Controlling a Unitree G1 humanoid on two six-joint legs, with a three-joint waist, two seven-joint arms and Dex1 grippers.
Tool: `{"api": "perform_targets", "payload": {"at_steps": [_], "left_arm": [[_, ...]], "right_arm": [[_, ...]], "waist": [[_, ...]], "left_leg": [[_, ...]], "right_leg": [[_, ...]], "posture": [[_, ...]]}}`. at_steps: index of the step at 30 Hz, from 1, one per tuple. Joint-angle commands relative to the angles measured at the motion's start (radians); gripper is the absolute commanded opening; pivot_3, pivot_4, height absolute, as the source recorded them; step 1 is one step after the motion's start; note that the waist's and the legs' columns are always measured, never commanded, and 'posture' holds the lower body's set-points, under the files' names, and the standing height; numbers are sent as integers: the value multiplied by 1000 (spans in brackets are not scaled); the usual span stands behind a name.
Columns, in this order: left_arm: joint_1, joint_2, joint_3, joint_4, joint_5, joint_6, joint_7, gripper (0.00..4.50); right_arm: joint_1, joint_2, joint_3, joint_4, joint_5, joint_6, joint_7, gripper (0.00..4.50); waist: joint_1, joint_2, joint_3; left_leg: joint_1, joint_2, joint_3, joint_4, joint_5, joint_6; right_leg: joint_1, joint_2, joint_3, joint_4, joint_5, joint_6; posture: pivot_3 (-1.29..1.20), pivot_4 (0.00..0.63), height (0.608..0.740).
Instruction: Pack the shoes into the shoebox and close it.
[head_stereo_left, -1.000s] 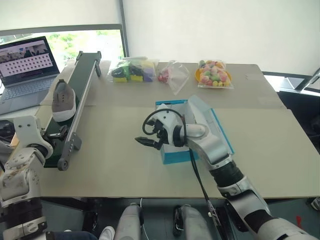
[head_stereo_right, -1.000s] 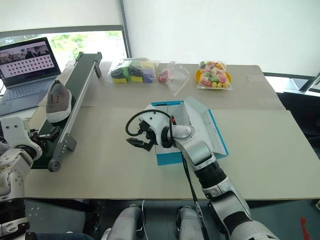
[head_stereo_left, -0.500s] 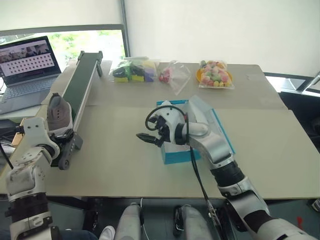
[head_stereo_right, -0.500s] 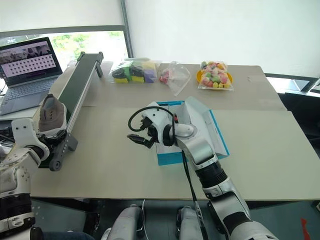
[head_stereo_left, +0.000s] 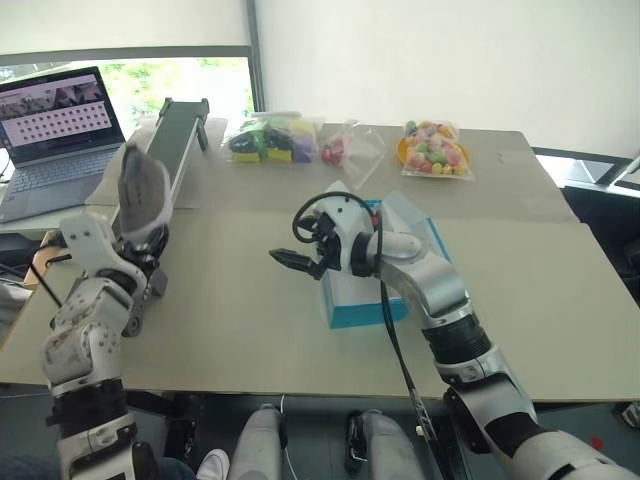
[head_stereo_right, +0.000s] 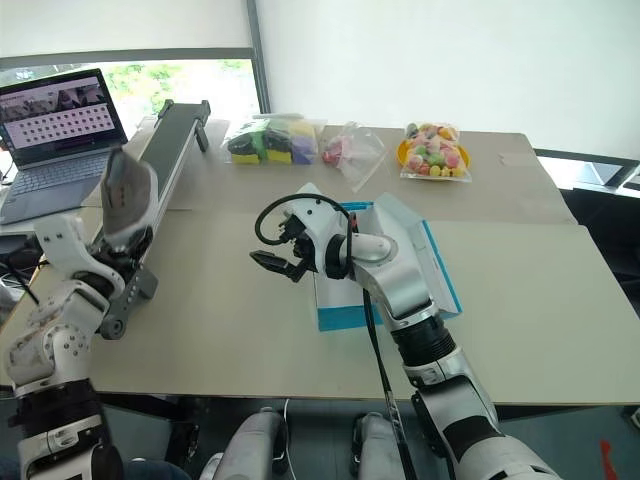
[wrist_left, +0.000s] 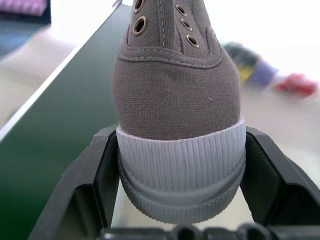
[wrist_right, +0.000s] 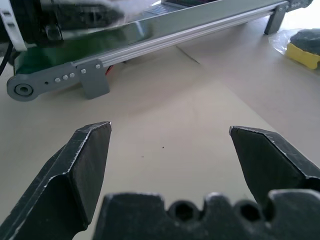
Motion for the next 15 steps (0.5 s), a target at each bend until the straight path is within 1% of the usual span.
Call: {"api": "perform_targets", "payload": {"at_steps": [1,2,3,5,7,10,15], "left_arm": [[-14,-50,-89,-124,-58,25,-10,3008],[-14,-73,-141,-161,-70,44,-13,3008],[-14,-94,-181,-188,-77,60,-9,3008],[-9,-126,-244,-229,-87,84,-12,3008],[-3,-147,-283,-250,-95,94,-16,3008],[-1,-175,-332,-261,-106,106,-20,3008],[-15,-195,-381,-259,-99,101,-36,3008]], "right_arm": [[-119,137,-293,80,203,199,-190,4500],[-160,187,-406,114,289,273,-260,4500],[-188,214,-474,130,342,326,-298,4500],[-226,242,-546,137,407,405,-353,4500],[-249,253,-578,135,451,451,-407,4500],[-280,279,-638,138,526,494,-491,4500],[-285,288,-652,130,587,490,-581,4500]], "waist": [[-4,0,0],[-4,0,0],[-4,0,0],[3,0,0],[0,0,0],[-8,0,0],[-18,1,1]], "left_leg": [[0,0,0,0,0,0],[0,0,1,0,2,4],[0,0,0,0,3,5],[0,0,0,1,3,4],[0,0,0,1,2,2],[0,0,0,1,2,2],[1,0,-2,0,5,7]], "right_leg": [[0,0,0,0,0,0],[0,0,0,1,0,0],[0,0,1,2,0,0],[0,1,0,3,0,0],[1,1,0,2,0,0],[0,1,1,2,0,0],[0,3,1,3,0,0]], "posture": [[0,150,681],[0,150,681],[0,150,681],[0,150,681],[0,150,681],[0,150,681],[0,150,681]]}}
